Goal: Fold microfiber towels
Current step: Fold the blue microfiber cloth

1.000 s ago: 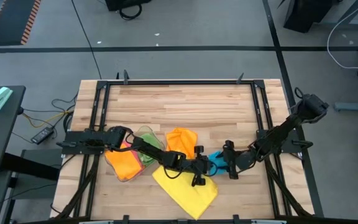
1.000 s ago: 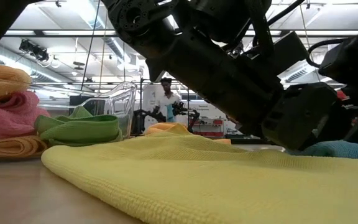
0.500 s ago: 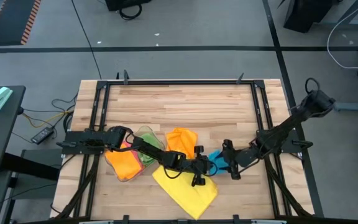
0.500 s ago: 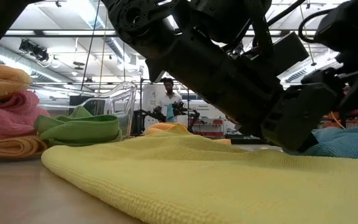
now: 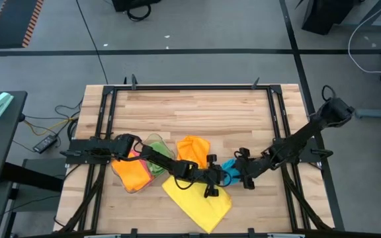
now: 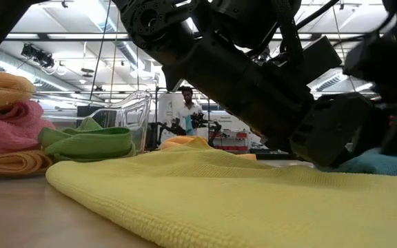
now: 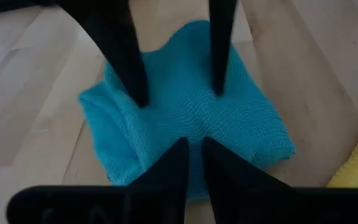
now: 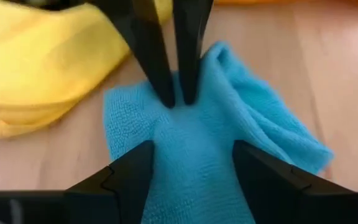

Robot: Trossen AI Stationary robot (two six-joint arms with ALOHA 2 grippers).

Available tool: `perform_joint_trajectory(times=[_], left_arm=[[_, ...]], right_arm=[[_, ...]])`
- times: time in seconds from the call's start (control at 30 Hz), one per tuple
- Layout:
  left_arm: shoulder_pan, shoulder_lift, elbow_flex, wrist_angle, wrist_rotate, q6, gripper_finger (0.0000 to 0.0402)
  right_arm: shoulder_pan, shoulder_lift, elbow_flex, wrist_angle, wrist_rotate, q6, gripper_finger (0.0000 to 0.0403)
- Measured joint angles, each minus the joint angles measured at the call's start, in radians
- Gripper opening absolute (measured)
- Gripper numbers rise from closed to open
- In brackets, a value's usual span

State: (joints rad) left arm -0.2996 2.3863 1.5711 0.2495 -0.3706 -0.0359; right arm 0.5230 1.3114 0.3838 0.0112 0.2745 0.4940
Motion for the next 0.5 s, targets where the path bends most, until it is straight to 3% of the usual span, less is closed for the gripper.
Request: perform_joint_trajectory(times=[0.27, 0.5], left_arm=[[-0.001, 0.0, 0.0, -0.005, 0.004, -0.002, 0.0063], [-0.001, 0.0, 0.0, -0.007, 0.01, -0.004, 0.0052]], right_arm=[[-0.102, -0.11, 0.017, -0.091, 0.028, -0.014, 0.0225], [-0.26, -0.064, -0.013, -0.061, -0.176, -0.017, 0.0249]])
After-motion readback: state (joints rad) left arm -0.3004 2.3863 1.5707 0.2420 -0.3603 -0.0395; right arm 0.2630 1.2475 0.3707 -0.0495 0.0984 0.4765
